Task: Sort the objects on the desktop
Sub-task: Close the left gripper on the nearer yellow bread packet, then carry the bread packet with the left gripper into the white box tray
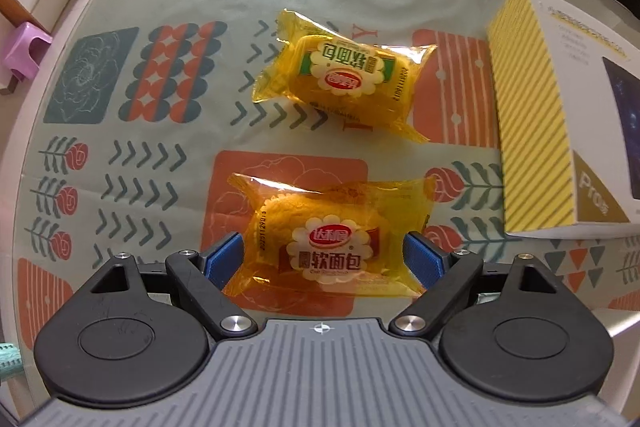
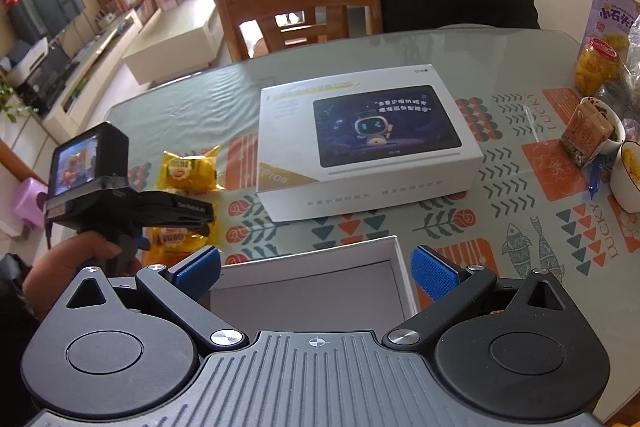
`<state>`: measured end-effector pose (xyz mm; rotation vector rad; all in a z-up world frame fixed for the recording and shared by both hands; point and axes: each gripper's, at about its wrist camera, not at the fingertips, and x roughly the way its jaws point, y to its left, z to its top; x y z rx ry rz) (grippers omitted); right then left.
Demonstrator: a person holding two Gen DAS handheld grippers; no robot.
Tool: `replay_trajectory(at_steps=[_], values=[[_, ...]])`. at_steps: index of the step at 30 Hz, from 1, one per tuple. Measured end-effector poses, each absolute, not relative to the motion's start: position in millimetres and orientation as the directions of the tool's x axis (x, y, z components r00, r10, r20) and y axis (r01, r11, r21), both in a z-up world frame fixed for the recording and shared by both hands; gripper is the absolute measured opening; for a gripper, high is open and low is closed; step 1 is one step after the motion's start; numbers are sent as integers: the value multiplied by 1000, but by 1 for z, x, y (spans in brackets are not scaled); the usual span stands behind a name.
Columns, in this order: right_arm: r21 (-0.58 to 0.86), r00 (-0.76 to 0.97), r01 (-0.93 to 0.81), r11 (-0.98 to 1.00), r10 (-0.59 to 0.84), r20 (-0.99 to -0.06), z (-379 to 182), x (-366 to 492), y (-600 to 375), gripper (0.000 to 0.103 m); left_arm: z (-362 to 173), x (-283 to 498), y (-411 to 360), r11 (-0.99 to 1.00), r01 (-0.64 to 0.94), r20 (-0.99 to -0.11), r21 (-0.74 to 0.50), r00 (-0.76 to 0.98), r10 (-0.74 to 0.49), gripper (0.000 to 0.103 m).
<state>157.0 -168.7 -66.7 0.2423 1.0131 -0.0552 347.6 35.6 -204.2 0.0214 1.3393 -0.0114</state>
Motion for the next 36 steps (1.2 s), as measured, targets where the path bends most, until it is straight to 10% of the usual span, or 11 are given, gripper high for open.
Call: replay_trajectory(at_steps=[36], values=[[144,527,107,984,67,-847,-76,174,-161,103,-176,318,44,999,45,-944,4,329,-11,84]])
